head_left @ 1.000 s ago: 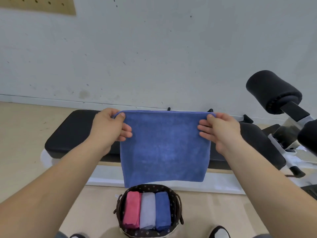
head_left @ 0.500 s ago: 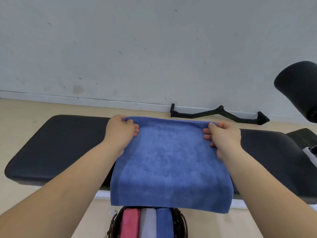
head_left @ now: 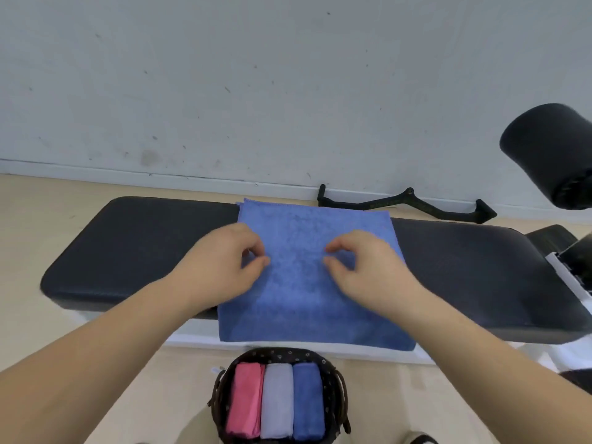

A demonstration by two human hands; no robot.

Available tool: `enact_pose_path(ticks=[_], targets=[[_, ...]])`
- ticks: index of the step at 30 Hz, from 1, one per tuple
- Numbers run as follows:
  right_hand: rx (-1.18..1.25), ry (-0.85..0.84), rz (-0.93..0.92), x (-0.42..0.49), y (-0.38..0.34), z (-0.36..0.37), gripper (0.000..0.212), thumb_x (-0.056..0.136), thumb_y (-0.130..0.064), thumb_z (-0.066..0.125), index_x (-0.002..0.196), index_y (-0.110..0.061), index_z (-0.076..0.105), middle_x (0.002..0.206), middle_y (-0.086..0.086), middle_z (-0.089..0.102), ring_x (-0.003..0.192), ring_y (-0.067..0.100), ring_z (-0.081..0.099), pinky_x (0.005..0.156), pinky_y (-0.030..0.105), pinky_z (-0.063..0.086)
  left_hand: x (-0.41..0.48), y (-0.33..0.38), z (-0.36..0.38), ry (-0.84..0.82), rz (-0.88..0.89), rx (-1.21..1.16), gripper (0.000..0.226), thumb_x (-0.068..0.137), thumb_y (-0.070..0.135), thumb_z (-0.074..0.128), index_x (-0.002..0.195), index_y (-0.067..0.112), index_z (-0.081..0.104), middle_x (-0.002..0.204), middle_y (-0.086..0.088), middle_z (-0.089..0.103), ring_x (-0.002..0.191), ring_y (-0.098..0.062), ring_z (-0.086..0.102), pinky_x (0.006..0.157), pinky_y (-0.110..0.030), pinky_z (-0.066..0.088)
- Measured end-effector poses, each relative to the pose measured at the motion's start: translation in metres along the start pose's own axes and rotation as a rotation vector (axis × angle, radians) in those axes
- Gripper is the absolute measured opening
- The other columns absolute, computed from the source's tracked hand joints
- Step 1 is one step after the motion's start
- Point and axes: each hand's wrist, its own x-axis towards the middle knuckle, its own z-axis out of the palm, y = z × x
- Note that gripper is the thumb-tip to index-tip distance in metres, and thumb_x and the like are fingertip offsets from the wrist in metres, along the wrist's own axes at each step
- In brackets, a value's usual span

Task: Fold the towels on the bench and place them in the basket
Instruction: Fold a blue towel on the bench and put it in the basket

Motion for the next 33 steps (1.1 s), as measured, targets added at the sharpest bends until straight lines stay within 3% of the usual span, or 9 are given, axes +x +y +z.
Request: enact_pose_path(ticks=[2, 7, 11, 15, 20, 25, 27, 30, 33], targets=[[-0.210, -0.132, -0.039, -0.023, -0.007, 0.007, 0.039, 0.096, -0.042, 0.062, 0.132, -0.027, 0.062, 0.131, -0.009, 0.056, 0.124, 0.016, 0.053, 0.100, 0.036, 0.049, -0.020, 0.012, -0.005, -0.090, -0.027, 0.147, 0.022, 0.089, 0.046, 0.068, 0.077, 0.030, 0.060, 0.082, 0.012, 0.057, 0.077, -0.008, 0.057, 0.070, -0.033, 0.052], [-0.476, -0.274, -0.034, -0.057, -0.005, 0.012, 0.066, 0.099, -0.054, 0.052, 0.158, -0.034, 0.029, 0.168, 0.002, 0.017, 0.156, 0.026, 0.015, 0.124, 0.044, 0.021, -0.050, 0.020, -0.022, -0.264, -0.369, 0.324, 0.042, 0.089, 0.057, 0.061, 0.075, 0.017, 0.061, 0.064, 0.004, 0.069, 0.068, -0.014, 0.068, 0.067, -0.030, 0.058], [-0.572, -0.333, -0.054, -0.068, 0.002, 0.021, 0.078, 0.099, -0.060, 0.048, 0.161, -0.045, 0.003, 0.173, 0.002, -0.005, 0.159, 0.030, -0.004, 0.126, 0.052, 0.010, -0.072, 0.011, -0.018, -0.391, -0.508, -0.069, 0.037, 0.082, 0.051, 0.077, 0.068, 0.020, 0.064, 0.063, 0.010, 0.063, 0.060, -0.012, 0.059, 0.058, -0.026, 0.048], [-0.640, -0.323, -0.074, -0.067, 0.007, 0.025, 0.085, 0.096, -0.066, 0.048, 0.160, -0.047, -0.004, 0.173, 0.002, -0.008, 0.159, 0.031, -0.004, 0.126, 0.054, 0.011, -0.091, 0.006, -0.005, -0.543, -0.574, -0.525, 0.017, 0.081, 0.038, 0.085, 0.088, 0.025, 0.076, 0.084, 0.010, 0.063, 0.078, -0.008, 0.055, 0.074, -0.024, 0.046], [-0.601, -0.321, -0.054, -0.063, 0.003, 0.024, 0.092, 0.088, -0.076, 0.052, 0.161, -0.047, 0.004, 0.173, 0.002, -0.004, 0.159, 0.030, -0.002, 0.125, 0.053, 0.012, -0.094, 0.008, -0.007, -0.399, -0.618, -0.769, 0.005, 0.088, 0.015, 0.080, 0.091, 0.019, 0.080, 0.087, 0.006, 0.072, 0.085, -0.010, 0.065, 0.091, -0.035, 0.053], [-0.539, -0.219, -0.137, -0.076, -0.024, 0.039, 0.125, 0.064, -0.092, 0.048, 0.164, -0.029, 0.005, 0.173, 0.007, -0.003, 0.160, 0.029, -0.003, 0.126, 0.058, 0.010, -0.089, 0.027, -0.025, -0.217, -0.631, -1.100, 0.013, 0.093, -0.001, 0.069, 0.103, 0.006, 0.076, 0.098, -0.011, 0.075, 0.090, -0.019, 0.071, 0.083, -0.032, 0.061], [-0.493, -0.070, -0.255, -0.082, -0.033, 0.051, 0.121, 0.062, -0.085, 0.056, 0.161, -0.023, 0.025, 0.165, 0.012, 0.029, 0.153, 0.033, 0.029, 0.119, 0.059, 0.032, -0.086, 0.032, -0.030, -0.140, -0.638, -1.225, 0.017, 0.095, -0.004, 0.065, 0.109, 0.000, 0.072, 0.108, -0.019, 0.076, 0.097, -0.028, 0.073, 0.084, -0.036, 0.064], [-0.512, 0.147, -0.369, -0.078, -0.033, 0.058, 0.097, 0.061, -0.041, 0.085, 0.147, -0.014, 0.048, 0.131, 0.013, 0.057, 0.115, 0.035, 0.061, 0.087, 0.045, 0.057, -0.082, 0.033, -0.035, -0.090, -0.651, -1.333, 0.022, 0.096, -0.005, 0.062, 0.117, -0.004, 0.068, 0.120, -0.025, 0.072, 0.110, -0.036, 0.072, 0.088, -0.042, 0.063], [-0.547, 0.223, -0.343, -0.074, -0.024, 0.049, 0.076, 0.054, -0.009, 0.080, 0.128, -0.013, 0.063, 0.102, 0.005, 0.058, 0.081, 0.030, 0.060, 0.054, 0.029, 0.039, -0.080, 0.029, -0.041, -0.080, -0.626, -1.381, 0.028, 0.092, -0.006, 0.064, 0.120, -0.002, 0.067, 0.124, -0.030, 0.068, 0.106, -0.033, 0.073, 0.086, -0.041, 0.064]])
